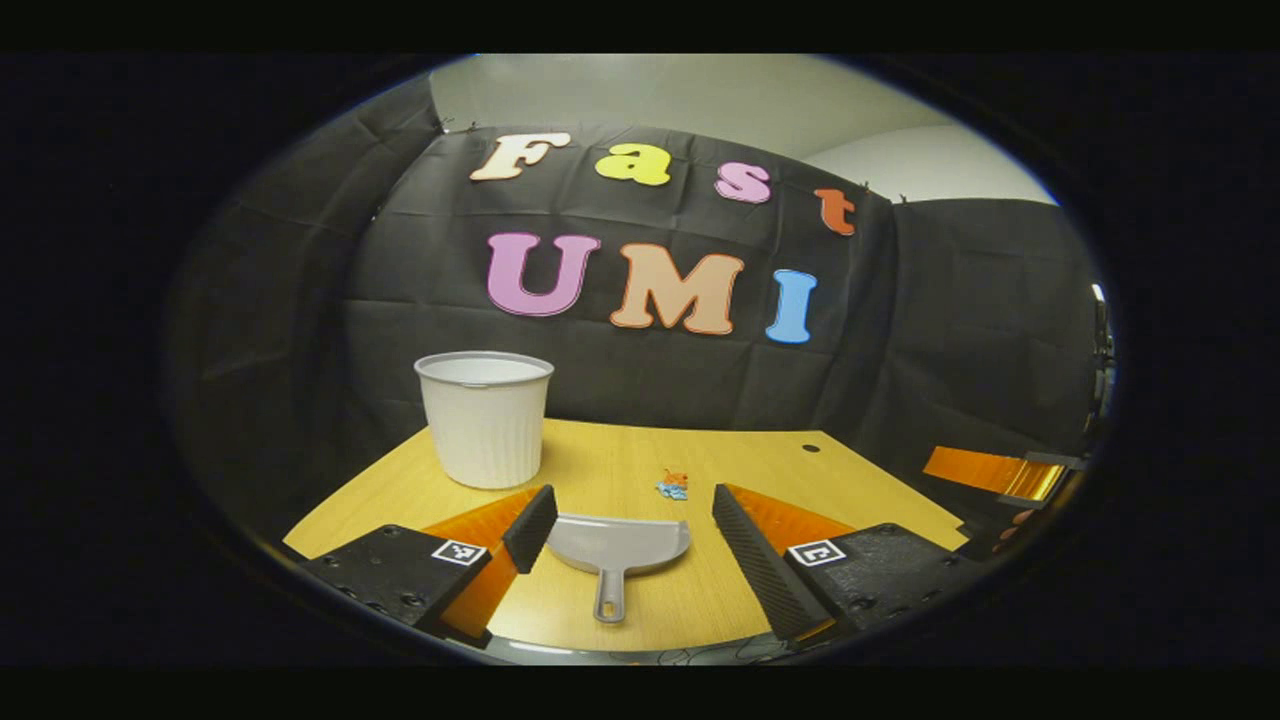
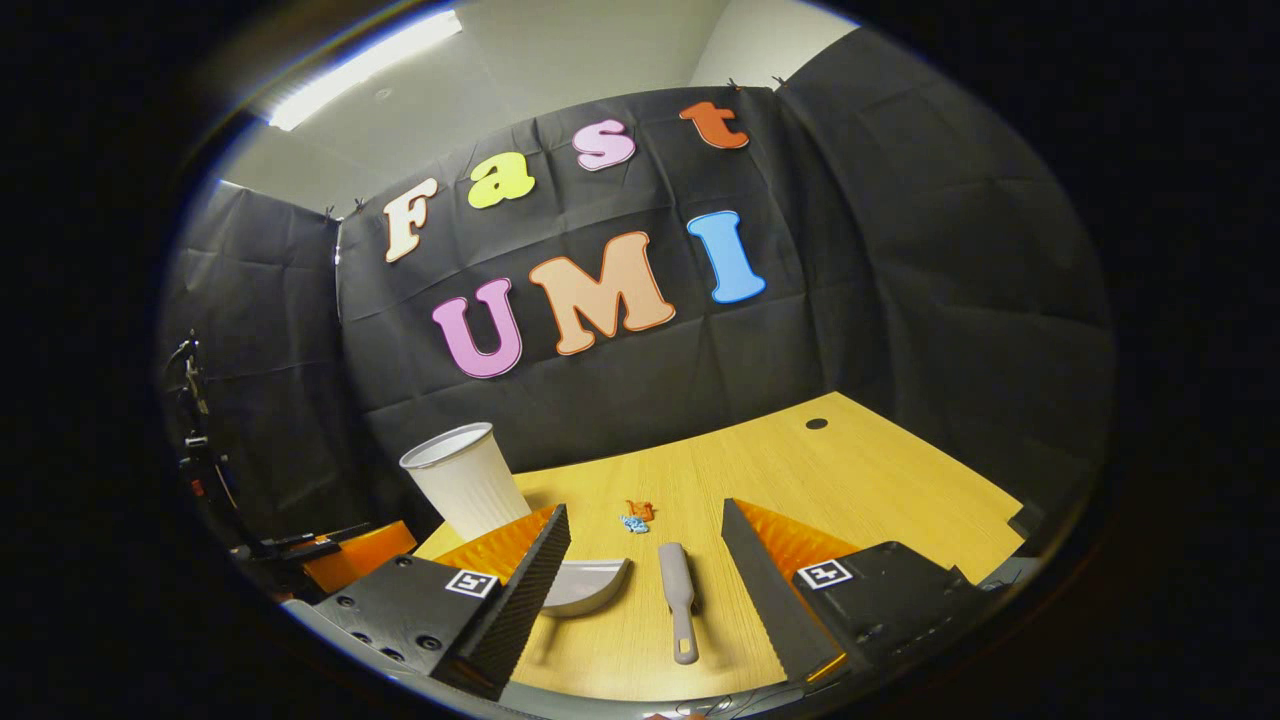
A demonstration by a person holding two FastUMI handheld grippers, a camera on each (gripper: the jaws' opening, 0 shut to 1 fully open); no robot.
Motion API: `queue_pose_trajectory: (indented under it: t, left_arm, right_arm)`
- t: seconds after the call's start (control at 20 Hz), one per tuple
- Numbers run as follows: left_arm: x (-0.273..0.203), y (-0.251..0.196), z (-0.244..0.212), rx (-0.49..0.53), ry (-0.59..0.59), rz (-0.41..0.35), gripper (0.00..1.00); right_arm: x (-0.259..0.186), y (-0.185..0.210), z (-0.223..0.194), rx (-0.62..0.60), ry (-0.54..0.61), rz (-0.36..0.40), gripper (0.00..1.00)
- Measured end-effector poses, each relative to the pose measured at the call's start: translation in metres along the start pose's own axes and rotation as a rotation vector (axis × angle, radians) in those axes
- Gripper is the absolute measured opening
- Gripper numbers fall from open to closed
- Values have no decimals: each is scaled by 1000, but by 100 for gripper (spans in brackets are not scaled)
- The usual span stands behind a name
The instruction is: Pick up the small broom and dustpan from the desktop, sweep the trash into the dustpan with the broom, and then empty the trash into the garbage bin.
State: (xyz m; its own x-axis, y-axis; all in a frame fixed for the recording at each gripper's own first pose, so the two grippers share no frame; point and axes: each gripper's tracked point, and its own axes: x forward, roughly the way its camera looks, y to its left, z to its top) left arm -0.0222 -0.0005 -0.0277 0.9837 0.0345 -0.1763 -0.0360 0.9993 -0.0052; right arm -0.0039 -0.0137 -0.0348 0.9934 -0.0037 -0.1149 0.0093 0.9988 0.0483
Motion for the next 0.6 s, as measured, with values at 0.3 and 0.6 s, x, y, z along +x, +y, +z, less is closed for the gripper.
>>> queue_pose_trajectory:
  t: [0.3, 0.6]
  left_arm:
    - [-4, 2, -14, -19, 57, -6, 93]
    - [-1, 0, -45, -22, 158, -13, 95]
  right_arm:
    - [5, -2, -13, 19, 42, -9, 92]
    - [19, -1, -41, 1, 134, 15, 92]
